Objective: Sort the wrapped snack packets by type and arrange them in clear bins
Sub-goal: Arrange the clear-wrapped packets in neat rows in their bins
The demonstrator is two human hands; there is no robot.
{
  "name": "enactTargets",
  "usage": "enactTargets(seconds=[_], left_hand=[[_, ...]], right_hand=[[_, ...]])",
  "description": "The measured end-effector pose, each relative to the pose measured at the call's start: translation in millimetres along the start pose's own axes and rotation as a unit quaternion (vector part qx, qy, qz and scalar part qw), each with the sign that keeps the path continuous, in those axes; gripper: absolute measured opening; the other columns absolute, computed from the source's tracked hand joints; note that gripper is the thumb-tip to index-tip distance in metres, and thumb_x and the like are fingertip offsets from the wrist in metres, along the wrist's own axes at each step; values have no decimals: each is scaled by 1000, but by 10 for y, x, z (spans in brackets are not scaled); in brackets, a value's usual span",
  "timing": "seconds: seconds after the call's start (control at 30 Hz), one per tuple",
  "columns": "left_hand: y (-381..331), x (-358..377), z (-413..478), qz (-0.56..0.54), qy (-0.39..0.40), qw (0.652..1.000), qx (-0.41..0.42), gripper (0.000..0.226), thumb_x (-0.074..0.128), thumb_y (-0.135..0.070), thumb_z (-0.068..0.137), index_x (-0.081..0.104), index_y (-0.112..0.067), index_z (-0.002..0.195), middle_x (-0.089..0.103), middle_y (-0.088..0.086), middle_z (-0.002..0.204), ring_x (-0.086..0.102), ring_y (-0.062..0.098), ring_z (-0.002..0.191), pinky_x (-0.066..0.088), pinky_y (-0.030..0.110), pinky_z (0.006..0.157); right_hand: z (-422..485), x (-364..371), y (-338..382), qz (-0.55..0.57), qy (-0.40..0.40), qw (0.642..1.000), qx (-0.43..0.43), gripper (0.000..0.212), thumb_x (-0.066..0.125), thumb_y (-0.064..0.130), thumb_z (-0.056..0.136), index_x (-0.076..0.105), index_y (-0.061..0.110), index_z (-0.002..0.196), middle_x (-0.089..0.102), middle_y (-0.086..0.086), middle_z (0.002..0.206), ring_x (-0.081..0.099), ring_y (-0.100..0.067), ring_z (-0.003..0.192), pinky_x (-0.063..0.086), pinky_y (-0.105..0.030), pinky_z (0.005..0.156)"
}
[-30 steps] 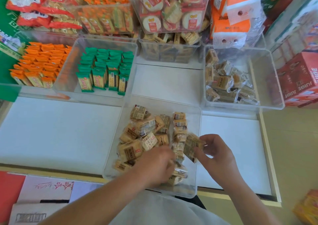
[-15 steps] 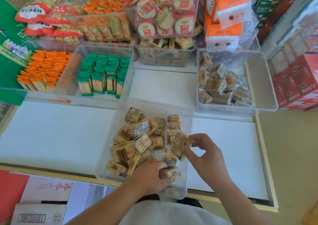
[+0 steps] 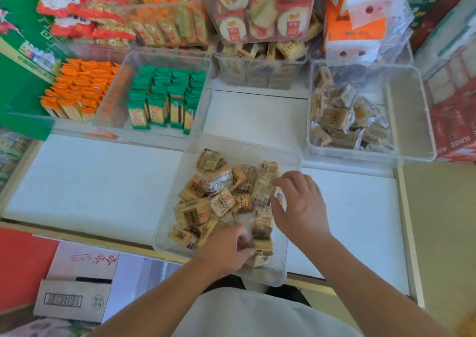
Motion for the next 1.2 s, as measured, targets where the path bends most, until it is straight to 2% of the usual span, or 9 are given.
enactTargets(seconds=[0.13, 0.27, 0.4, 0.53, 0.77, 0.9, 1.0, 1.07, 1.2], left_hand=[[21, 35, 9, 39, 79, 996, -9, 34, 79, -54, 75, 68, -33, 99, 70, -10, 94, 66, 12, 88, 56, 32, 80], [-62, 75, 89, 58, 56, 997, -19, 39, 84, -50, 70, 66, -31, 99, 69, -10, 92, 65, 14, 86, 51, 29, 70], [-47, 120, 91, -12, 68, 997, -35, 52, 89, -42, 69, 68, -21, 112, 70, -5, 104, 66, 15, 96, 57, 33, 86], [24, 71, 65, -128, 72, 988, -53, 60, 94, -32, 66, 66, -24, 118, 69, -8, 103, 68, 11, 96, 58, 32, 90], [-20, 173, 92, -54, 29, 996, -70, 55, 80, -19, 81, 63, -18, 133, 73, 0, 111, 68, 17, 103, 55, 30, 90], [-73, 178, 71, -23, -30, 998, -58, 42, 73, -18, 86, 62, -23, 126, 71, -2, 111, 67, 17, 102, 52, 26, 84], [-132, 188, 98, 20, -46, 997, -60, 31, 69, -14, 88, 65, -26, 116, 72, -3, 107, 67, 19, 99, 55, 30, 83], [-164, 167, 111, 29, -40, 997, -55, 35, 69, -13, 89, 64, -27, 120, 72, -2, 108, 67, 19, 98, 57, 32, 83], [-165, -127, 62, 30, -31, 999, 4, 34, 67, -27, 96, 62, -27, 129, 71, -2, 113, 68, 18, 100, 57, 34, 89]], right_hand=[[-456, 197, 162, -30, 209, 973, -90, 15, 80, 39, 70, 72, 32, 80, 67, 14, 77, 67, -13, 80, 22, -42, 122], [-580, 371, 131, -175, 381, 904, -85, 28, 83, 50, 56, 75, 36, 79, 68, 16, 70, 67, -13, 75, 14, -46, 118], [-518, 420, 127, -178, 371, 910, -57, 23, 87, 32, 56, 69, 34, 70, 62, 13, 59, 61, -13, 63, 37, -35, 105], [-512, 431, 92, -184, 350, 916, -66, 16, 82, 41, 67, 71, 34, 76, 64, 11, 63, 60, -13, 66, 35, -30, 90], [-532, 457, 87, -166, 347, 919, -83, 22, 88, 33, 55, 74, 43, 68, 56, 13, 54, 55, -13, 56, 47, -34, 83], [-486, 476, 182, -207, 361, 903, -104, 5, 71, 41, 82, 75, 40, 84, 63, 11, 75, 58, -17, 80, 31, -37, 96], [-487, 484, 205, -245, 392, 881, -99, 39, 42, 57, 99, 72, 37, 113, 66, 3, 104, 55, -24, 106, 22, -44, 106], [-460, 408, 239, -237, 395, 882, -97, 43, 40, 59, 99, 69, 36, 120, 66, 1, 110, 55, -25, 109, 23, -43, 108], [-260, 269, 238, -61, 285, 956, -17, 24, 56, 45, 97, 72, 35, 111, 66, 8, 104, 62, -18, 102, 46, -32, 86]])
Point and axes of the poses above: each hand's wrist, its own z-axis towards the middle knuckle, its own x-axis out of the palm, y = z × x, the point moved 3 cm from there along z, towards the middle knuckle
